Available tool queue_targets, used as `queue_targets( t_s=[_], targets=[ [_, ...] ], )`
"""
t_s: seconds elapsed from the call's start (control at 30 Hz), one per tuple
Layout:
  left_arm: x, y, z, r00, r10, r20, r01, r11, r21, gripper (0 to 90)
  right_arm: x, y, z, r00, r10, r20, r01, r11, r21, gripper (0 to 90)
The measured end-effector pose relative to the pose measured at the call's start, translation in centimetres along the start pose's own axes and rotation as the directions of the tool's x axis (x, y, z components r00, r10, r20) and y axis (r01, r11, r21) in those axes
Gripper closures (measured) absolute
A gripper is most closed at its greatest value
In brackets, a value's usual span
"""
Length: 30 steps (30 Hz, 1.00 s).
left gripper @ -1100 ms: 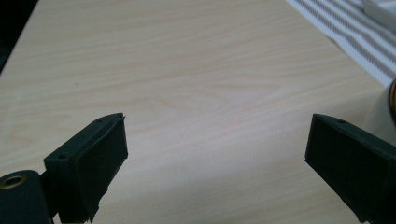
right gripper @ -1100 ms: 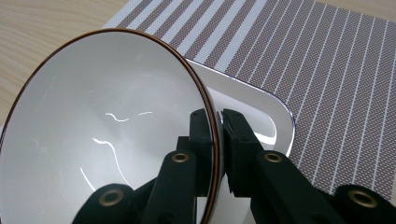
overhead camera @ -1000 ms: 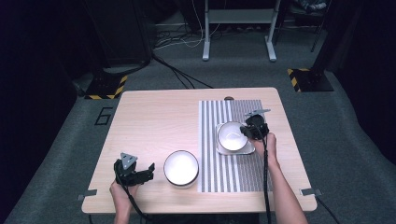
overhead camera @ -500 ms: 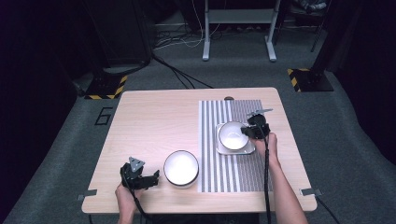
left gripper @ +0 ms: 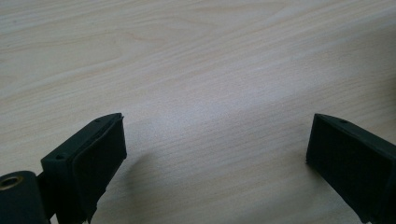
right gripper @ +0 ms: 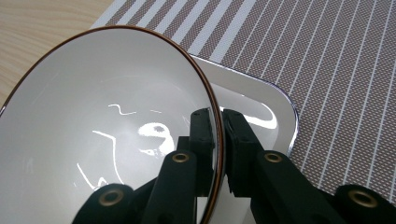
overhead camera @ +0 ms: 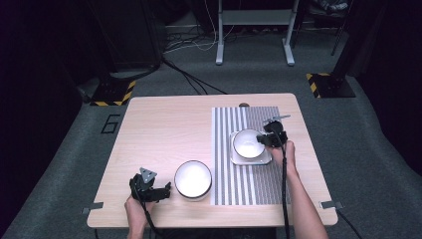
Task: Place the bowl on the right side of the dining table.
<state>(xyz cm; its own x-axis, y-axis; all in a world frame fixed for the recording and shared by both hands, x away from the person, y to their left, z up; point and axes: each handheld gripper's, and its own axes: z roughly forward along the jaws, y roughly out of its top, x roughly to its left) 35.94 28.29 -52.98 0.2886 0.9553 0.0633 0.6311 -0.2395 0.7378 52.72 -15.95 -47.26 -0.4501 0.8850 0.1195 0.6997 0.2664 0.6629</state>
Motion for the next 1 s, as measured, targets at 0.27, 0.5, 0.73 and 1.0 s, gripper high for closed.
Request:
queue_targets(
  t_s=[0.27, 0.5, 0.73, 1.0],
  targets=[
    [0.5, 0.0, 0.2, 0.998, -0.046, 0.044, 0.045, 0.9987, 0.022, 4.7, -0.2, 0.1, 0.3, 1.0, -0.003, 0.003, 0.003, 1.0, 0.011, 83.0],
    [0.5, 0.1, 0.2, 0.9979, -0.046, 0.046, 0.045, 0.9987, 0.023, 4.6, -0.6, 0.2, 0.8, 0.9999, 0.011, -0.008, -0.011, 1.0, 0.028, 82.9],
    [0.5, 0.1, 0.2, 0.9978, -0.047, 0.047, 0.046, 0.9986, 0.025, 4.6, -0.9, 0.3, 1.1, 0.9994, 0.023, -0.026, -0.022, 0.999, 0.036, 82.8],
    [0.5, 0.1, 0.2, 0.9977, -0.049, 0.046, 0.048, 0.9985, 0.028, 4.6, -1.1, 0.3, 1.3, 0.9994, 0.024, -0.026, -0.023, 0.999, 0.037, 82.2]
  ],
)
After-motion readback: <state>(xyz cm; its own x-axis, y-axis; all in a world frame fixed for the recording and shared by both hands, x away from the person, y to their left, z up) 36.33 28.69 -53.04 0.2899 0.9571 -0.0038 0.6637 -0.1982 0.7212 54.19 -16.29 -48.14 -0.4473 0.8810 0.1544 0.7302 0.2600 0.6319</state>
